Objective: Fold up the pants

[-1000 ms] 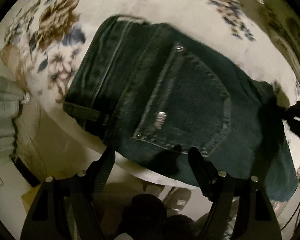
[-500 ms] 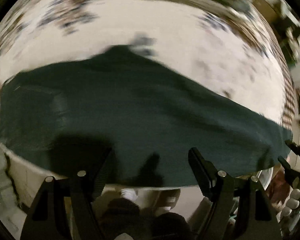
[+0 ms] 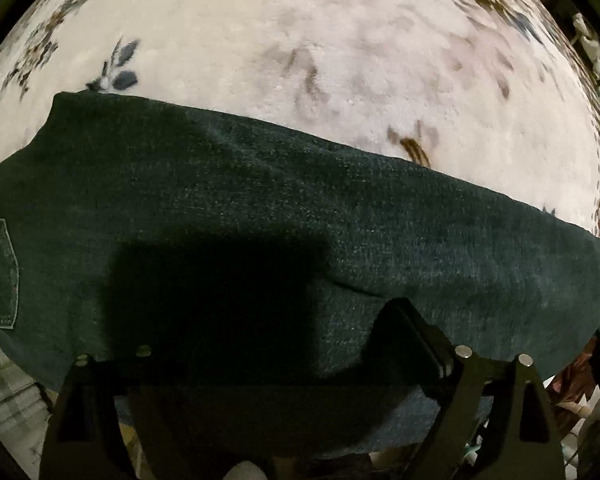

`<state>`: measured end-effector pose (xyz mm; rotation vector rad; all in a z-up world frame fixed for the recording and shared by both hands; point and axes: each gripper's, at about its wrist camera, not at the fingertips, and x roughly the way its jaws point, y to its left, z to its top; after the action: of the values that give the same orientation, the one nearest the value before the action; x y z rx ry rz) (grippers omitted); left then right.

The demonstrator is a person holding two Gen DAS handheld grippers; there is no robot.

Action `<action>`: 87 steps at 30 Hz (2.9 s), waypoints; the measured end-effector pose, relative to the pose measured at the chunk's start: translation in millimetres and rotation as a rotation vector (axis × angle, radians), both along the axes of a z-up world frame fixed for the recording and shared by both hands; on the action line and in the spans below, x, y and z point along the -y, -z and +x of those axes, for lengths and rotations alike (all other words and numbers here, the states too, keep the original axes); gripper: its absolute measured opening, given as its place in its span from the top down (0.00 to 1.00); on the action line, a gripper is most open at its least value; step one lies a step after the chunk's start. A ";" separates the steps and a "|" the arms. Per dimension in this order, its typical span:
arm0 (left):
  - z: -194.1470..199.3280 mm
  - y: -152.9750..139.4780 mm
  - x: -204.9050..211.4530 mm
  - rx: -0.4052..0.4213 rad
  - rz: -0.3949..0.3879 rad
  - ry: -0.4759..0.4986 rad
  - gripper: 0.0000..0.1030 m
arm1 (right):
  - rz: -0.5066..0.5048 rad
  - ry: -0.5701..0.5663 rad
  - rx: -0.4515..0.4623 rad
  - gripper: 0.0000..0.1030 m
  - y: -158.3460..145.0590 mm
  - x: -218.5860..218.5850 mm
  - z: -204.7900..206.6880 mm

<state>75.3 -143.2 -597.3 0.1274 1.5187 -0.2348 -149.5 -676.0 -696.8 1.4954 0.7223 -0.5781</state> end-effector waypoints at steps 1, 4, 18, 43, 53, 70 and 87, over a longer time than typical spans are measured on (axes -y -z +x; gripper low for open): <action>1.3 0.6 -1.2 -0.005 -0.001 0.000 0.08 | -0.010 0.015 0.034 0.40 -2.4 2.9 -2.7; 10.7 4.0 6.1 -0.026 0.004 -0.005 0.01 | -0.024 0.024 0.059 0.40 -5.7 5.3 -1.7; 13.8 12.7 24.7 -0.009 0.028 -0.033 0.00 | -0.091 -0.015 0.115 0.46 9.9 31.7 14.8; -42.6 -100.7 -158.0 0.138 -0.111 -0.314 0.00 | -0.539 -0.566 0.124 0.92 -184.3 -240.8 168.4; -51.6 -71.7 -288.1 0.098 -0.056 -0.511 0.00 | -0.646 -0.995 -0.033 0.92 -66.3 -476.4 238.6; -54.0 -53.5 -366.0 0.091 -0.067 -0.688 0.00 | -0.463 -1.074 -0.033 0.59 -65.6 -497.3 236.5; -32.5 1.7 -435.2 0.317 -0.423 -1.121 0.05 | -0.320 -1.096 -0.208 0.52 -14.0 -488.8 270.7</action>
<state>42.9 292.0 -599.0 -0.9610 1.0074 0.3554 121.2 -187.1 -682.8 0.5781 1.3823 0.0139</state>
